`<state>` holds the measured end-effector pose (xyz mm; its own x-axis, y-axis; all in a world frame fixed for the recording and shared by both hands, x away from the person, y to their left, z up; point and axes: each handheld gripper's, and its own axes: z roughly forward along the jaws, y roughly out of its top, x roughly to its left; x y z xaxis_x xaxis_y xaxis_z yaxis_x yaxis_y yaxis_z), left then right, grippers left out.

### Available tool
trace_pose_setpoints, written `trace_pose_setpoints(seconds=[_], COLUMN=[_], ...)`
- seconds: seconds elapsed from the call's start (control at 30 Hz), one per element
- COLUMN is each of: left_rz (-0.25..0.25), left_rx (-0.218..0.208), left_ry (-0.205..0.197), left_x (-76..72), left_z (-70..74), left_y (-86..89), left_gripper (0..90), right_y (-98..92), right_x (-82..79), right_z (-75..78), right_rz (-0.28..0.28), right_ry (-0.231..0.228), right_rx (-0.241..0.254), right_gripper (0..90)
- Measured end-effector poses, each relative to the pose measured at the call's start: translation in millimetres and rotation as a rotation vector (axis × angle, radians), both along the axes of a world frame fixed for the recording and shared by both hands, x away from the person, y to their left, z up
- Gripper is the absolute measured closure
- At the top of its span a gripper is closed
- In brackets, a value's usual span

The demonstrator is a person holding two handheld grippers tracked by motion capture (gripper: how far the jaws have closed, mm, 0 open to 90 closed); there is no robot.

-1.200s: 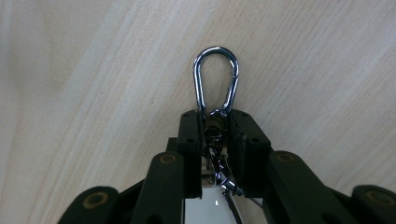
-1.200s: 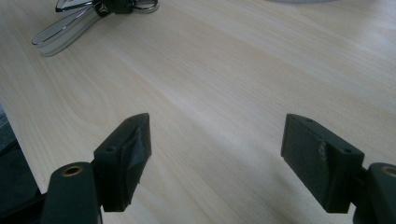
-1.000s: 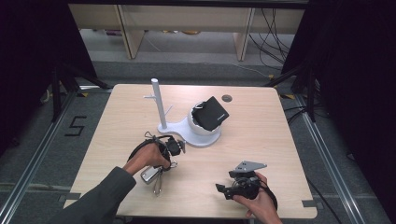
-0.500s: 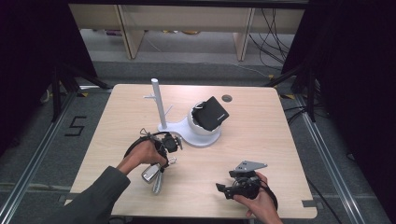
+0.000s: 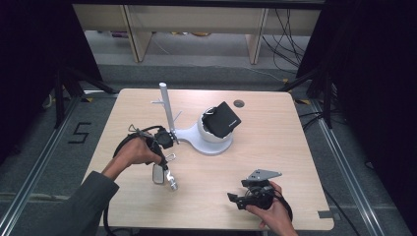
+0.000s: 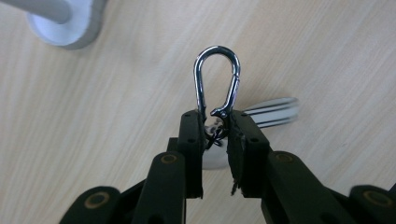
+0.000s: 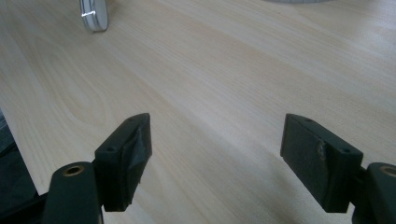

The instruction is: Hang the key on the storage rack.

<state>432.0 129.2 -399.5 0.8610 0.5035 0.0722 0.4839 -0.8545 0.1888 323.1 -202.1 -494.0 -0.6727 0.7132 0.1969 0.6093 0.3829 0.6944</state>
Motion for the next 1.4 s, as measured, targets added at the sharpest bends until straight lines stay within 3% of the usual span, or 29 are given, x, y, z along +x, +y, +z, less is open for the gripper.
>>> trace_pose_setpoints(seconds=[0.43, 0.5, 0.53, 0.83, 1.27, 1.4], left_rz=[0.112, 0.119, 0.129, 0.181, 0.248, 0.271], left_rx=[-0.018, -0.02, -0.033, -0.034, -0.051, -0.081], left_ry=[-0.087, -0.085, -0.101, -0.123, -0.155, -0.175], left_x=[7.2, 9.0, 9.3, 20.8, 40.8, 47.7], left_z=[59.0, 64.8, 65.8, 86.2, 110.2, 116.1], left_y=[40.8, 45.5, 47.1, 60.2, 59.4, 59.6], left_gripper=[75.4, 75.4, 75.4, 75.4, 75.4, 75.4], right_y=[-0.1, 0.1, 0.1, 0.4, 0.8, 0.6], right_x=[0.8, 0.3, 0.2, 0.8, 0.1, 0.5], right_z=[-0.5, -0.3, -0.3, -0.7, -0.6, -0.7], right_rz=[-0.002, 0.0, 0.002, -0.007, -0.005, -0.001], right_ry=[0.002, 0.003, 0.004, -0.002, 0.006, 0.002], right_rx=[0.003, 0.004, 0.003, 0.003, 0.002, 0.003], right_gripper=[25.9, 25.9, 25.9, 25.9, 25.9, 25.9])
